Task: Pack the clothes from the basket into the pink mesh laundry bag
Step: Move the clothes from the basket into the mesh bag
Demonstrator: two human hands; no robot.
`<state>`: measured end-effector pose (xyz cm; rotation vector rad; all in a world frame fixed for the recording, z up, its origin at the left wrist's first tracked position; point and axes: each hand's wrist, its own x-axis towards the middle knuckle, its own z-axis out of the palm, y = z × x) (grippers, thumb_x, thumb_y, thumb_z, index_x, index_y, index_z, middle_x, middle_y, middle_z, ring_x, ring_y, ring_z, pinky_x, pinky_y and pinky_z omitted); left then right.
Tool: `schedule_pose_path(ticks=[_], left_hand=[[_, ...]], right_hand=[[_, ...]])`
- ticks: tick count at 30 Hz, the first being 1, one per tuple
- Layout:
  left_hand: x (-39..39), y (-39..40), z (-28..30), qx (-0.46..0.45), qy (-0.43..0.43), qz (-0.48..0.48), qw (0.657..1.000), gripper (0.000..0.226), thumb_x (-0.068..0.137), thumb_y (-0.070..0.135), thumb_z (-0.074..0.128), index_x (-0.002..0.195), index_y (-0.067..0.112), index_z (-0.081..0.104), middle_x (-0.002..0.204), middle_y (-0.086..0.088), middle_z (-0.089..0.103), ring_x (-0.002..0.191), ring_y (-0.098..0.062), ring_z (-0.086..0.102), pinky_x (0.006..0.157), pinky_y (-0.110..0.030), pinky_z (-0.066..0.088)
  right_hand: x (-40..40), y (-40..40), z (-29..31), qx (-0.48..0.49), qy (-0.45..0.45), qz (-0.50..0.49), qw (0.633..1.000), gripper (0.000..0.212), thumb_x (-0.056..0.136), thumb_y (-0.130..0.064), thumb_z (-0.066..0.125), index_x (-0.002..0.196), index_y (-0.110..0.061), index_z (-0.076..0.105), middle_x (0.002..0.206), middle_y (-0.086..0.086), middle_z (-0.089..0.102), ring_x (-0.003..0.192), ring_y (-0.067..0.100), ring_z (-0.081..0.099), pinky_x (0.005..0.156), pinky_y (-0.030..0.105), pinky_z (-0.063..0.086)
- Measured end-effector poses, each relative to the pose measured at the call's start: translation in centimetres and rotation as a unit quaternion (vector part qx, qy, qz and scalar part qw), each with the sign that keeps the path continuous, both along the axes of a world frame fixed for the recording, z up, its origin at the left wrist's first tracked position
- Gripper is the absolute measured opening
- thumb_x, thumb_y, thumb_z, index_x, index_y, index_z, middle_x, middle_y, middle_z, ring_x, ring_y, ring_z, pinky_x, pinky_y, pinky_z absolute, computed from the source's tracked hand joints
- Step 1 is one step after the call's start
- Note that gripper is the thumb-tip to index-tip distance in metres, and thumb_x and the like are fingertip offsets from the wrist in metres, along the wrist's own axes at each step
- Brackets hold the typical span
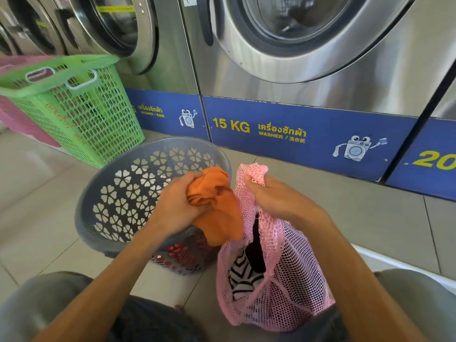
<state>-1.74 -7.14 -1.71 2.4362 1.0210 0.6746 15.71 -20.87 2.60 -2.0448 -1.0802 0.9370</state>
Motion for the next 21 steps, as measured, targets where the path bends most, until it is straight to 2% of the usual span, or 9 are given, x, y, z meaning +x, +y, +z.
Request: schedule_pose_path(ticks=[4, 7, 9, 11, 13, 15, 17, 18, 21], left_hand=[[-0.4, 0.3, 1.8, -0.125, -0.133, 0.065, 0.981, 0.051, 0.065, 0.017, 0.087, 0.101, 0.033, 0.055, 0.092, 0.008, 0.068, 0.085, -0.015, 0.065, 0.075, -0.034, 0.051], [-0.7, -0.1, 3.7, -0.215, -0.277, 0.073, 0.934, 0.048, 0.069, -0.002, 0.081, 0.097, 0.028, 0.056, 0.086, 0.005, 0.069, 0.078, -0.012, 0.067, 0.075, -0.036, 0.055], [-1.0, -0.3, 5.3, -0.278, -0.354, 0.09, 0.888, 0.049, 0.069, -0.007, 0.078, 0.107, 0.018, 0.061, 0.093, 0.0, 0.073, 0.082, -0.014, 0.071, 0.074, -0.035, 0.057], [-1.4, -0.1, 6.8, -0.359, -0.394, 0.099, 0.84, 0.051, 0.071, -0.001, 0.076, 0.119, 0.01, 0.064, 0.102, -0.006, 0.075, 0.089, -0.022, 0.074, 0.075, -0.037, 0.059], [-1.8, -0.2, 7.6, -0.44, -0.399, 0.095, 0.799, 0.034, 0.077, 0.01, 0.071, 0.111, 0.01, 0.07, 0.099, -0.007, 0.077, 0.085, -0.023, 0.075, 0.075, -0.035, 0.059], [-1.7, -0.4, 7.4, -0.478, -0.388, 0.095, 0.782, 0.025, 0.082, 0.014, 0.066, 0.106, 0.01, 0.071, 0.093, -0.009, 0.077, 0.077, -0.022, 0.074, 0.069, -0.031, 0.06], [-1.2, -0.6, 6.1, -0.45, -0.378, 0.12, 0.8, 0.036, 0.08, 0.008, 0.069, 0.115, 0.009, 0.067, 0.095, -0.011, 0.075, 0.073, -0.021, 0.073, 0.063, -0.03, 0.06], [-1.0, -0.7, 5.1, -0.407, -0.365, 0.138, 0.826, 0.042, 0.077, 0.003, 0.072, 0.117, 0.012, 0.064, 0.095, -0.011, 0.074, 0.072, -0.021, 0.072, 0.063, -0.031, 0.059], [-0.9, -0.1, 1.3, -0.197, -0.202, 0.14, 0.949, 0.055, 0.073, 0.011, 0.077, 0.12, 0.026, 0.052, 0.097, -0.006, 0.07, 0.085, -0.026, 0.068, 0.08, -0.043, 0.056]], right_hand=[[0.2, 0.0, -0.3, -0.019, 0.016, -0.012, 1.0, 0.071, 0.096, -0.065, 0.028, 0.153, -0.023, 0.024, 0.158, 0.001, 0.032, 0.142, 0.025, 0.034, 0.115, 0.045, 0.029], [0.2, 0.2, -0.4, -0.017, 0.018, -0.012, 1.0, 0.069, 0.096, -0.065, 0.027, 0.152, -0.025, 0.026, 0.156, 0.001, 0.036, 0.139, 0.026, 0.038, 0.113, 0.044, 0.031], [0.1, 0.3, -0.3, -0.015, 0.019, -0.012, 1.0, 0.066, 0.098, -0.062, 0.027, 0.152, -0.024, 0.028, 0.155, 0.002, 0.037, 0.137, 0.026, 0.04, 0.108, 0.037, 0.033], [0.1, 0.4, -0.1, -0.021, 0.019, -0.017, 0.999, 0.069, 0.098, -0.061, 0.027, 0.154, -0.02, 0.023, 0.159, 0.002, 0.029, 0.141, 0.025, 0.033, 0.106, 0.035, 0.031], [0.1, 0.5, -0.1, -0.026, 0.014, -0.018, 0.999, 0.072, 0.098, -0.062, 0.027, 0.154, -0.017, 0.019, 0.162, 0.001, 0.023, 0.144, 0.025, 0.029, 0.109, 0.037, 0.029], [0.0, 0.7, -0.1, -0.028, 0.004, -0.017, 0.999, 0.074, 0.097, -0.063, 0.026, 0.154, -0.018, 0.019, 0.162, 0.001, 0.022, 0.143, 0.025, 0.03, 0.106, 0.036, 0.032], [-0.1, 0.7, 0.0, -0.034, -0.002, -0.017, 0.999, 0.074, 0.097, -0.064, 0.026, 0.154, -0.019, 0.019, 0.162, 0.001, 0.023, 0.14, 0.026, 0.035, 0.094, 0.032, 0.033], [-0.1, 0.7, 0.0, -0.035, 0.001, -0.018, 0.999, 0.073, 0.097, -0.064, 0.027, 0.154, -0.019, 0.02, 0.161, 0.002, 0.026, 0.137, 0.026, 0.039, 0.089, 0.031, 0.032], [-0.1, 0.3, 0.1, -0.019, 0.023, -0.017, 0.999, 0.066, 0.099, -0.06, 0.028, 0.152, -0.021, 0.027, 0.153, 0.002, 0.04, 0.111, 0.02, 0.05, 0.086, 0.031, 0.031]])
